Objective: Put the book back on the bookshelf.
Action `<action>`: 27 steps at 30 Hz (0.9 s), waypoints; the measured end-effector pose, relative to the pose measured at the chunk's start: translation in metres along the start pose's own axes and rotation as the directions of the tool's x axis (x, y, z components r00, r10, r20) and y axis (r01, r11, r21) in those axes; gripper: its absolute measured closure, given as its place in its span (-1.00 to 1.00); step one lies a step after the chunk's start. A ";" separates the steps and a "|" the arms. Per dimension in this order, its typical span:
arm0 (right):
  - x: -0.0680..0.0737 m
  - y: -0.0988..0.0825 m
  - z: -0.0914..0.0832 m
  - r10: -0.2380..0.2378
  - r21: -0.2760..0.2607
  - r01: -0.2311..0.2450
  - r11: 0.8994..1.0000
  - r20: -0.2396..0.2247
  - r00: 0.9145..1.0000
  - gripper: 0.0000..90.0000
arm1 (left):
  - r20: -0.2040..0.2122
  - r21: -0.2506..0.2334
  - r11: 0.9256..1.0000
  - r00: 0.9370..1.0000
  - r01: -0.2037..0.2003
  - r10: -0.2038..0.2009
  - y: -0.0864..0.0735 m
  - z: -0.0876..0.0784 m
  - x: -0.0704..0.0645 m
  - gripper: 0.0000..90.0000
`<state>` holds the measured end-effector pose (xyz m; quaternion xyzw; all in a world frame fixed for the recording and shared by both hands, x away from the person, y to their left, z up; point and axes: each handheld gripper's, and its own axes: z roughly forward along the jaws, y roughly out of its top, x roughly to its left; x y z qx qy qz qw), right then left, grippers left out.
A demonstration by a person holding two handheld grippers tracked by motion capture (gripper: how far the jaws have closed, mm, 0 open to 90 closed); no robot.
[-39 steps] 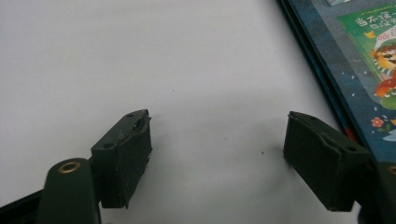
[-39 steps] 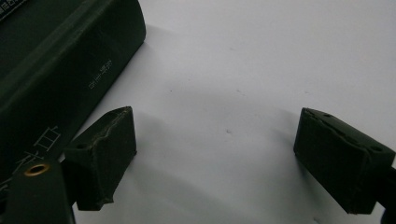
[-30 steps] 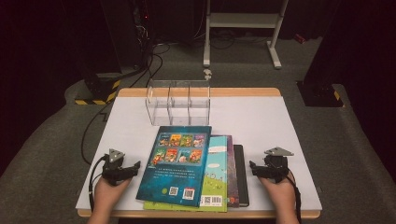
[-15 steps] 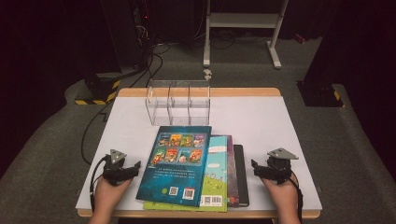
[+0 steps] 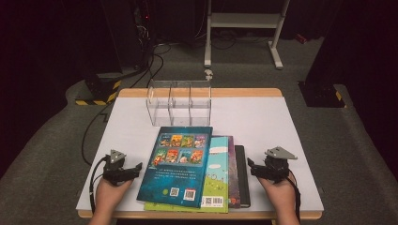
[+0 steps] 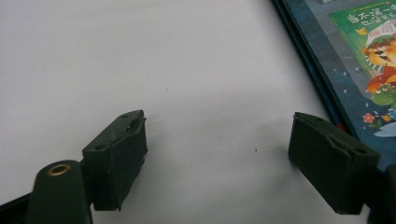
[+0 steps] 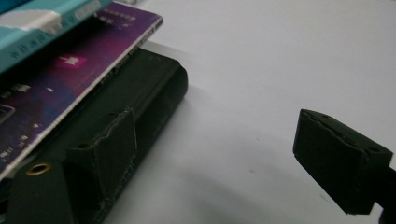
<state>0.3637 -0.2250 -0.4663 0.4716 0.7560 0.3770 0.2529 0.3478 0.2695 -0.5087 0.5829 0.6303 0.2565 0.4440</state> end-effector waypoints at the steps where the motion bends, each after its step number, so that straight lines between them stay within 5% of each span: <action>1: 0.004 0.003 0.001 -0.006 -0.003 0.006 1.000 -0.009 1.000 -0.72 | 0.000 -0.001 1.000 1.000 -0.002 0.002 0.000 0.000 0.000 -0.58; 15: 0.038 0.022 -0.007 -0.072 -0.076 0.065 0.995 -0.089 0.993 -0.69 | 0.016 0.012 1.000 1.000 -0.011 0.011 0.000 -0.001 0.001 -0.58; 27: 0.076 0.040 -0.003 -0.149 -0.116 0.130 0.985 -0.173 0.974 -0.66 | 0.016 0.013 1.000 1.000 -0.012 0.012 0.000 -0.001 0.001 -0.58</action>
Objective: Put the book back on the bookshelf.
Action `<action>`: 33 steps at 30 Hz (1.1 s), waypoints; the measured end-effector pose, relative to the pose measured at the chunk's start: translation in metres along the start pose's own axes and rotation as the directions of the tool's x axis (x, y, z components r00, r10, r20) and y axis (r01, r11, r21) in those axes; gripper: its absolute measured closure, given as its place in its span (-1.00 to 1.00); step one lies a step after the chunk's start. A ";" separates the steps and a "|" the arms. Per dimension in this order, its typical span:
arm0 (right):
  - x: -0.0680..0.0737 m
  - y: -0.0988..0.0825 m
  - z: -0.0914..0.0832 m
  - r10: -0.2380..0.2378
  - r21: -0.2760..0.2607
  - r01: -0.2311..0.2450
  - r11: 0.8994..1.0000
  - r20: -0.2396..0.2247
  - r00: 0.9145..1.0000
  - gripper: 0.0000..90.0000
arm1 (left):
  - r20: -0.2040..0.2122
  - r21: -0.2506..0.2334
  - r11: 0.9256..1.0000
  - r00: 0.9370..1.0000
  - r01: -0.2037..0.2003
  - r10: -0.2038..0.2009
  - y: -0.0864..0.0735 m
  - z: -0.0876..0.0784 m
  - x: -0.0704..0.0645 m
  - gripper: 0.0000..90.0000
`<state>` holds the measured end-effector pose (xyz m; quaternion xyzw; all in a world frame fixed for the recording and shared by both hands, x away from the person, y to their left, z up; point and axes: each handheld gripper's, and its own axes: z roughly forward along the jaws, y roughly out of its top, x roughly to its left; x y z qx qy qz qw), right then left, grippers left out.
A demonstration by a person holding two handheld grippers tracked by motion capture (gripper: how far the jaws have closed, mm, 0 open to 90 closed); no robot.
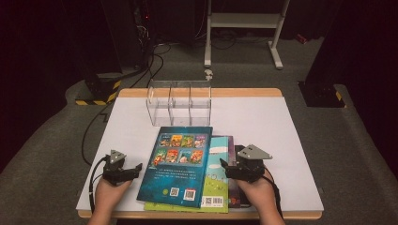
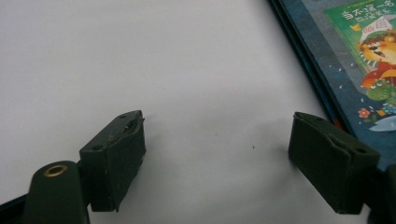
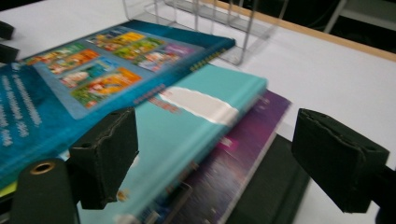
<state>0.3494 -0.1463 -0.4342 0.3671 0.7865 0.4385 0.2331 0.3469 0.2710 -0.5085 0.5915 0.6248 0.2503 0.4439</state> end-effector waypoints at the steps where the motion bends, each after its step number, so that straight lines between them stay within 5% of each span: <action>1: 0.000 0.000 0.000 0.000 0.000 0.000 1.000 0.000 1.000 -0.66 | 0.000 0.000 1.000 1.000 0.000 0.000 0.000 0.000 0.000 -0.58; 10: 0.017 0.002 0.003 -0.012 0.002 0.012 1.000 -0.027 1.000 -0.50 | -0.003 0.000 1.000 1.000 0.003 -0.003 0.000 0.000 -0.001 -0.58; 19: 0.019 -0.005 -0.006 0.014 -0.003 -0.014 1.000 -0.057 0.998 -0.62 | 0.006 0.001 1.000 1.000 0.009 -0.010 0.001 -0.001 -0.001 -0.56; 33: 0.021 -0.010 -0.008 0.000 0.006 0.000 1.000 -0.036 0.999 -0.59 | 0.083 -0.019 0.999 0.996 0.044 -0.043 0.004 -0.014 -0.007 -0.56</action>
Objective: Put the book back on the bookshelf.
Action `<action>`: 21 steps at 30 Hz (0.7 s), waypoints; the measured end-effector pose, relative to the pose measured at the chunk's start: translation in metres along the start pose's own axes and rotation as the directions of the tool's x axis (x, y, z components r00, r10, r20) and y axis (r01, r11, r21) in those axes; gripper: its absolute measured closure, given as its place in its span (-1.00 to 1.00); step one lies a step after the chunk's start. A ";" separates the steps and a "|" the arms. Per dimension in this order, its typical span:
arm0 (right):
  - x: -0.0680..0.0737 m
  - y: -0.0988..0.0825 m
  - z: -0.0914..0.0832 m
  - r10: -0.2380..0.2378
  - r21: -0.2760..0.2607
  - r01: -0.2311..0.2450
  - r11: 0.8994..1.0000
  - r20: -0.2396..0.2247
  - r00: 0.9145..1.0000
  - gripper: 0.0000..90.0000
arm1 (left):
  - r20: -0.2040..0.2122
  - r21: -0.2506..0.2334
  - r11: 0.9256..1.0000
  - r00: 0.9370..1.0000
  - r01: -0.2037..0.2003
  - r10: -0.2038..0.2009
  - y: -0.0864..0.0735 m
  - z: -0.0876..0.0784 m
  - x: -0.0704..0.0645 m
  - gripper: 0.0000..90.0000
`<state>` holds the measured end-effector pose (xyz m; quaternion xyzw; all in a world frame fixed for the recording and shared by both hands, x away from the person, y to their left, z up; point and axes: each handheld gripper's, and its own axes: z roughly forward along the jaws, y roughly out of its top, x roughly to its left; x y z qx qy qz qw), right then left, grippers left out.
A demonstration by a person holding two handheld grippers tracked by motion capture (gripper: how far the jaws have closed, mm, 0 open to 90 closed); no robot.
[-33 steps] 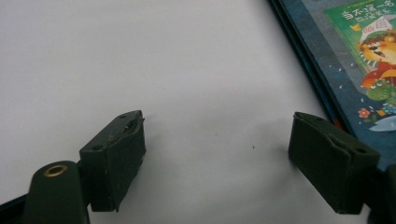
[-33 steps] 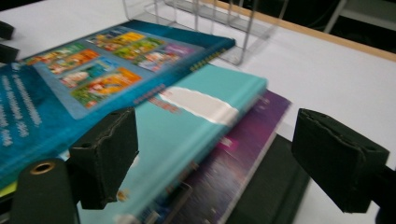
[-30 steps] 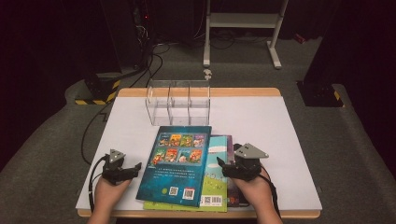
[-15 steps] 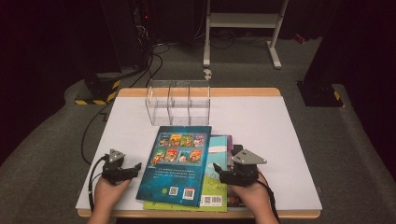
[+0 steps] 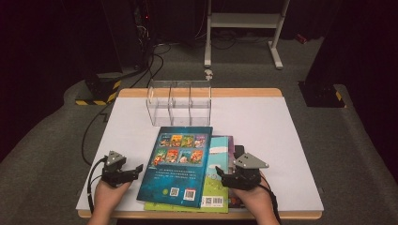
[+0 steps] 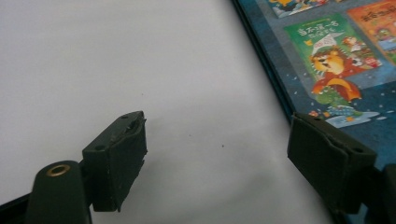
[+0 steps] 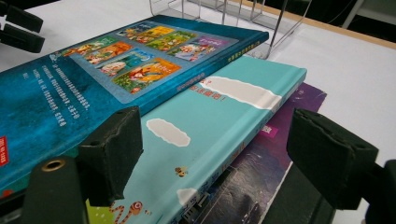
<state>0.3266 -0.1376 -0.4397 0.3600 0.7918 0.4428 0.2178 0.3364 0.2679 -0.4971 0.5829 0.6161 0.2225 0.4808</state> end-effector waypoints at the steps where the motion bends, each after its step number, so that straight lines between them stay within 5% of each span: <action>1: -0.001 -0.001 0.001 -0.006 0.007 0.006 1.000 0.001 1.000 -0.58 | 0.004 0.012 1.000 1.000 -0.009 0.009 0.000 -0.001 0.000 -0.56; 9: -0.005 -0.001 -0.001 0.014 0.005 -0.014 1.000 -0.007 1.000 -0.55 | 0.092 0.013 0.998 0.993 0.068 -0.069 0.001 -0.008 -0.012 -0.56; 21: -0.001 -0.002 0.003 -0.006 0.014 0.006 1.000 -0.026 1.000 -0.54 | 0.163 0.042 0.998 0.985 0.046 -0.052 -0.006 0.004 -0.038 -0.56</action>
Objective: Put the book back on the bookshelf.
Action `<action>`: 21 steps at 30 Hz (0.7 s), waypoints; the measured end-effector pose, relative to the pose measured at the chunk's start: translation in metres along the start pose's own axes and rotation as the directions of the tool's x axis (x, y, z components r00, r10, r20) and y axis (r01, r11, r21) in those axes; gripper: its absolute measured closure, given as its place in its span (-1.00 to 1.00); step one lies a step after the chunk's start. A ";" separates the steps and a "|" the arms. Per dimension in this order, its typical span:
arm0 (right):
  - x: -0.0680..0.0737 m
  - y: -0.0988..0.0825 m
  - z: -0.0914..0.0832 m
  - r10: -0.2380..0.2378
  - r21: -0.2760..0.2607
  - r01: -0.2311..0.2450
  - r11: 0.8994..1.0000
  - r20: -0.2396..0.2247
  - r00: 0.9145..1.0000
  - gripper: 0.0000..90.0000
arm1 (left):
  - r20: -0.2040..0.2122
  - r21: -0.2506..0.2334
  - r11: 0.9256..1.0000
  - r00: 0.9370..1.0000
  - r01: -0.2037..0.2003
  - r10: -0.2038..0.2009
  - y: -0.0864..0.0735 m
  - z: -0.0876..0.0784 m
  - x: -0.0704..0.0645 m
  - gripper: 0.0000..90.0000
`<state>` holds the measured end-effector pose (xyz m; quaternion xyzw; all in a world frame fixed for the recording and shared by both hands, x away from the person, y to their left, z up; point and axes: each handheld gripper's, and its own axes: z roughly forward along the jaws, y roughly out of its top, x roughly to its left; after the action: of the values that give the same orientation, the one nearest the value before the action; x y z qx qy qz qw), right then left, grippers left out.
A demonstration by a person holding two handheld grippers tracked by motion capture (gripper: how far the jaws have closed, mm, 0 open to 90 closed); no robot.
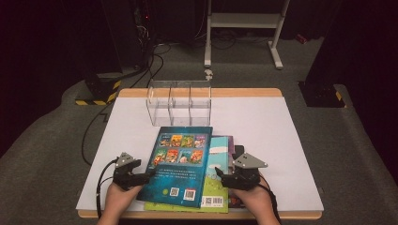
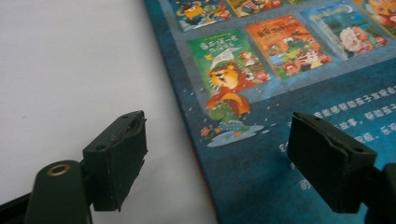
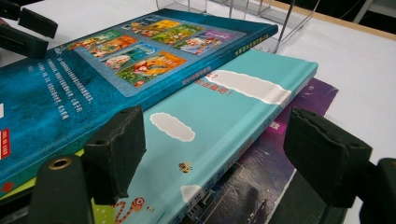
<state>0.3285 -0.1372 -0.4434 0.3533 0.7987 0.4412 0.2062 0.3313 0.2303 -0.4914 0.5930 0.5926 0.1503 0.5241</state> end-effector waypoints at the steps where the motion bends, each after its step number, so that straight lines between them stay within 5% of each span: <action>1: 0.000 0.000 0.000 0.000 0.000 0.000 1.000 0.000 1.000 -0.54 | 0.000 0.000 1.000 1.000 0.000 0.000 0.000 0.000 0.000 -0.56; 8: 0.001 -0.001 0.001 0.000 0.000 0.000 1.000 0.003 1.000 -0.54 | 0.048 -0.003 1.000 0.999 0.025 -0.025 0.006 0.009 -0.002 -0.56; 21: 0.000 -0.001 0.001 0.009 0.000 -0.009 1.000 0.008 1.000 -0.54 | 0.085 0.018 1.000 0.996 0.005 -0.007 0.001 0.016 -0.008 -0.66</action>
<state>0.3285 -0.1370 -0.4447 0.3588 0.7963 0.4407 0.2074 0.3425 0.2167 -0.4935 0.6018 0.5728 0.1179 0.5439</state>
